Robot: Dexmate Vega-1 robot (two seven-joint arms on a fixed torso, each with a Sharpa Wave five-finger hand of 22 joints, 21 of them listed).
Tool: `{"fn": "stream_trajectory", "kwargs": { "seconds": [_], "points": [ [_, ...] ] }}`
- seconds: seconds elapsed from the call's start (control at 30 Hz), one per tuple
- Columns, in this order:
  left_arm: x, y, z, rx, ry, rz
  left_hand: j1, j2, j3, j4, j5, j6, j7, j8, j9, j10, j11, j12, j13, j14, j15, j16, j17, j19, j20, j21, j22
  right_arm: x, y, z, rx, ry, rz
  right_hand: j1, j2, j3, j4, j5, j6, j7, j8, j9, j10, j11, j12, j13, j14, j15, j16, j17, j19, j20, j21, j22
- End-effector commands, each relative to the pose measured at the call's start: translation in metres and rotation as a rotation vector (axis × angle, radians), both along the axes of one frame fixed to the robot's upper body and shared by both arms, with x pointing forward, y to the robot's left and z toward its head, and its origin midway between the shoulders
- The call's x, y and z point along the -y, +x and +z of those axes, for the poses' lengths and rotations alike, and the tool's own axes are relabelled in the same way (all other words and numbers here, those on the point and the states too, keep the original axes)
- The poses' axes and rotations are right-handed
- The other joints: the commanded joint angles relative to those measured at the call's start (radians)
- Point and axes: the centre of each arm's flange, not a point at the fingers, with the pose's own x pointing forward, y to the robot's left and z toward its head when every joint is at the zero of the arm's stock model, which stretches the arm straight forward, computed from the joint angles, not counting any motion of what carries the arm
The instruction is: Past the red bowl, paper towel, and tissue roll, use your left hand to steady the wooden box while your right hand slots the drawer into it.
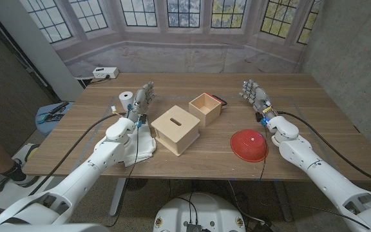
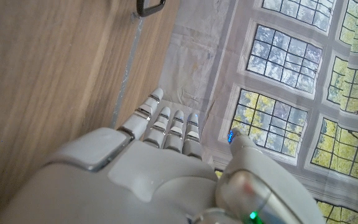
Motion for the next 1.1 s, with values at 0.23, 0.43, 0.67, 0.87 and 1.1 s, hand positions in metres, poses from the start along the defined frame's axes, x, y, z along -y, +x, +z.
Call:
{"fn": "stream_trajectory", "kwargs": {
  "seconds": [0.23, 0.43, 0.67, 0.87, 1.1],
  "points": [
    [0.005, -0.015, 0.000, 0.006, 0.114, 0.039, 0.017, 0.002, 0.010, -0.010, 0.005, 0.011, 0.002, 0.003, 0.005, -0.002, 0.002, 0.007, 0.005, -0.003, 0.000, 0.004, 0.002, 0.012, 0.001, 0.003, 0.002, -0.006, -0.004, -0.006, 0.003, -0.002, 0.001, 0.017, 0.001, 0.003, -0.016, 0.002, 0.007, 0.006, 0.005, 0.005, 0.009, 0.007, 0.003, 0.004, 0.006, -0.037, 0.007, 0.000, 0.008, -0.030, 0.005, 0.003],
    [0.006, -0.023, -0.001, 0.010, 0.142, 0.045, 0.019, 0.003, 0.011, -0.016, 0.006, 0.012, 0.002, 0.002, 0.005, -0.001, 0.002, 0.007, 0.005, -0.002, -0.001, 0.003, 0.001, 0.012, 0.001, 0.003, 0.002, -0.006, -0.007, -0.005, 0.000, -0.020, -0.012, 0.024, 0.001, 0.003, -0.025, 0.001, 0.007, 0.007, 0.005, 0.005, 0.010, 0.007, 0.003, 0.004, 0.006, -0.035, 0.008, -0.001, 0.008, -0.027, 0.005, 0.003],
    [0.006, -0.037, -0.009, 0.013, 0.145, 0.062, 0.022, 0.004, 0.012, -0.021, 0.007, 0.012, 0.001, 0.001, 0.005, 0.003, 0.002, 0.008, 0.004, 0.000, -0.001, 0.002, 0.001, 0.013, 0.002, 0.003, 0.002, -0.008, -0.005, -0.004, -0.007, -0.035, -0.008, 0.027, 0.001, 0.002, -0.032, 0.000, 0.008, 0.007, 0.005, 0.005, 0.010, 0.008, 0.003, 0.004, 0.006, -0.035, 0.010, -0.002, 0.006, -0.026, 0.004, 0.003],
    [0.004, -0.056, -0.013, 0.026, 0.173, 0.082, 0.024, 0.004, 0.013, -0.026, 0.007, 0.015, 0.002, 0.001, 0.005, 0.008, 0.000, 0.009, 0.004, 0.005, -0.001, 0.002, 0.000, 0.013, 0.002, 0.003, 0.002, -0.010, -0.001, 0.001, 0.000, -0.047, -0.005, 0.030, 0.001, 0.000, -0.037, -0.001, 0.008, 0.008, 0.004, 0.005, 0.009, 0.014, 0.002, 0.004, 0.003, -0.034, 0.010, -0.002, 0.005, -0.023, 0.004, 0.003],
    [0.003, -0.077, -0.016, 0.042, 0.202, 0.094, 0.025, 0.004, 0.013, -0.030, 0.007, 0.015, 0.002, 0.000, 0.005, 0.007, 0.000, 0.008, 0.004, 0.006, -0.002, 0.002, 0.000, 0.014, 0.001, 0.003, 0.002, -0.011, 0.001, 0.006, 0.007, -0.061, -0.002, 0.033, 0.002, -0.001, -0.043, -0.002, 0.007, 0.010, 0.004, 0.005, 0.008, 0.012, 0.002, 0.004, 0.002, -0.034, 0.011, -0.002, 0.002, -0.019, 0.003, 0.003]
  ]
}}
